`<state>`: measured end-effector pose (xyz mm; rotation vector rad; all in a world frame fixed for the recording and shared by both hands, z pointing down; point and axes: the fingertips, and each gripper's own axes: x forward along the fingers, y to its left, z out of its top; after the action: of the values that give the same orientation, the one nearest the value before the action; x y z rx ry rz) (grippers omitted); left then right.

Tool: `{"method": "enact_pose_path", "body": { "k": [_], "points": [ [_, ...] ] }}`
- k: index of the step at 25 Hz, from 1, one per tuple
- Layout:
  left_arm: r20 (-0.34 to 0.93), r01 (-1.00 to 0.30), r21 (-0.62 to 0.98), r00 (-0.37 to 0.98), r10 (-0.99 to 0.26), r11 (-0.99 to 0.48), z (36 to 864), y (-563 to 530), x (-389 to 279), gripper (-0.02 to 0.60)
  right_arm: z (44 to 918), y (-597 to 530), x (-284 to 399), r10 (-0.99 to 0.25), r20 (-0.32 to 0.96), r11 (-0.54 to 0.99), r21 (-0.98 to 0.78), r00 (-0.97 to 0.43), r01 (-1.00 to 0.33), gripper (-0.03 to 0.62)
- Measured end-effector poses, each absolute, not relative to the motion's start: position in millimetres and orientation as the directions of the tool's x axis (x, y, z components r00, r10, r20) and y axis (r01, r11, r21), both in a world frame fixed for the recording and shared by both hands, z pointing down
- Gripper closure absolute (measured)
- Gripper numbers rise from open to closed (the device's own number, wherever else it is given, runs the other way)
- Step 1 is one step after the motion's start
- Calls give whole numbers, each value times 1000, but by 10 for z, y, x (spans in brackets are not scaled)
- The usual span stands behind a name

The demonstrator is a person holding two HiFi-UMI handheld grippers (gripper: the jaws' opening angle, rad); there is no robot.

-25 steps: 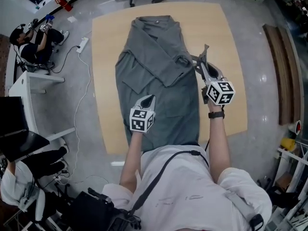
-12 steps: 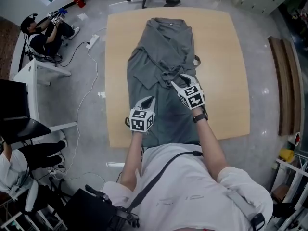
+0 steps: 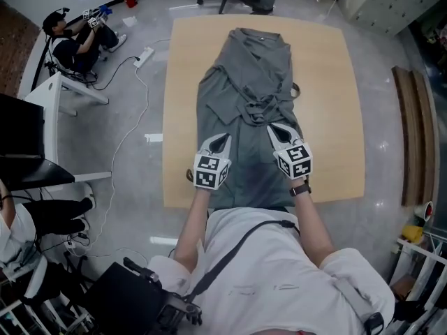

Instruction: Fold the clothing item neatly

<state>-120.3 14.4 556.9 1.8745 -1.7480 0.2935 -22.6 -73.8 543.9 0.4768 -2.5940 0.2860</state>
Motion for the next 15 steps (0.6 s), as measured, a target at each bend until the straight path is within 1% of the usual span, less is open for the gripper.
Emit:
{"method": "enact_pose_path", "body": {
  "k": [4,7,10,11,13,15],
  "points": [
    [468,-972,232,154,-870,-47,5437,185,-1109,580,5261,-506,-276,-279,436,932,-90,-855,-350,588],
    [443,-972,221,177,-879,-84,5377,190,-1064,580,5161,-384,-244,-301,431,932,-56,-850,-359,588],
    [444,-971,216,191,-876,-102,5424,243,-1004,580,5179,-255,-77,-327,440,920,-55,-836,-389,588],
    [448,-970,218,195,-872,-105,5459,274,-949,580,5220,-194,19,-321,449,916,-76,-834,-394,588],
    [451,-968,221,207,-868,-117,5487,335,-788,580,5278,-29,214,-266,457,914,-162,-849,-373,588],
    [452,-970,211,203,-868,-117,5445,409,-693,580,5259,94,301,-220,422,902,-256,-880,-348,589]
  ]
}}
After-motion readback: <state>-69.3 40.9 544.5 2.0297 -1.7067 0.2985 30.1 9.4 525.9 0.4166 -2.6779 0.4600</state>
